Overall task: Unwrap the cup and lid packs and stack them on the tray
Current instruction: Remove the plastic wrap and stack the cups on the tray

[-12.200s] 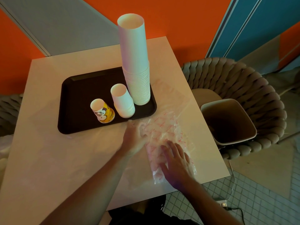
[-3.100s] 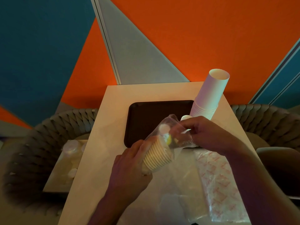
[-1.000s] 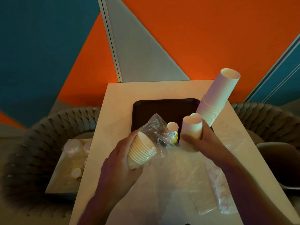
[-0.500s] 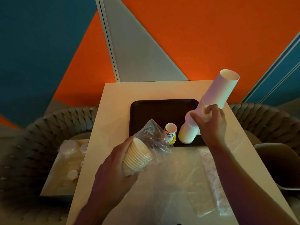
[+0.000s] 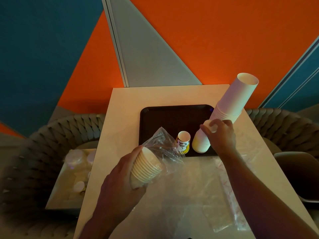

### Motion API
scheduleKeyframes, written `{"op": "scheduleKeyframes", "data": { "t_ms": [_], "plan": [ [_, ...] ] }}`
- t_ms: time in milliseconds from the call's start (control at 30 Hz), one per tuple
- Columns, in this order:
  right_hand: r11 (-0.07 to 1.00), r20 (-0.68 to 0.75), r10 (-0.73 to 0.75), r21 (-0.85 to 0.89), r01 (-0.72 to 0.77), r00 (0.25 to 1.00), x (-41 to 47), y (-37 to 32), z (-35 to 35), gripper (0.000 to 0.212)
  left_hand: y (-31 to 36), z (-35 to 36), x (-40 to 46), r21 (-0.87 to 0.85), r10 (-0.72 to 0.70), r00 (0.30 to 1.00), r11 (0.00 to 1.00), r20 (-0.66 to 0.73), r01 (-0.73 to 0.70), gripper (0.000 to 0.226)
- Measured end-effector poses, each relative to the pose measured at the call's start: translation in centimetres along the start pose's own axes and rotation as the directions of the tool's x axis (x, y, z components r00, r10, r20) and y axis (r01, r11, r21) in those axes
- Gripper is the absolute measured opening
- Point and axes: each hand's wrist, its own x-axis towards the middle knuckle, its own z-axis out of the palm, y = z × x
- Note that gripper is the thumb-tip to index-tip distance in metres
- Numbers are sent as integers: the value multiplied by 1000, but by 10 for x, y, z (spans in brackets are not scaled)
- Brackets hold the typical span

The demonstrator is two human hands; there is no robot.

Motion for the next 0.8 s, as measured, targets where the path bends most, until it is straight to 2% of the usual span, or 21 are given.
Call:
{"op": "scheduleKeyframes", "data": {
  "t_ms": [200, 300, 400, 467, 600, 667, 800],
  "plan": [
    [997, 36, 22, -75, -19, 999, -6, 1, -5, 41, 5, -2, 2, -55, 8, 1000, 998, -22, -9, 103],
    [993, 56, 16, -114, -10, 998, -12, -6, -15, 32, 7, -1, 3, -92, -3, 1000, 996, -30, 1, 99],
    [989, -18, -145, 7, 145, 989, -24, -21, -24, 21, 4, 2, 4, -85, 1, 1000, 996, -14, -2, 92],
    [951, -19, -252, 181, 251, 968, -37, -38, -32, 20, 3, 3, 6, -73, 5, 1000, 997, 3, -5, 89],
    [856, 135, -371, 433, 282, 919, -67, -71, -46, 32, 2, 6, 10, -63, 10, 999, 998, 36, -8, 91],
    [823, 233, -399, 518, 234, 887, -74, -79, -50, 36, 2, 7, 12, -61, 11, 999, 998, 46, -8, 91],
    [792, 453, -489, 588, 163, 746, -73, -83, -55, 19, 4, 9, 14, -74, 8, 998, 997, 64, -3, 88]
  ]
}}
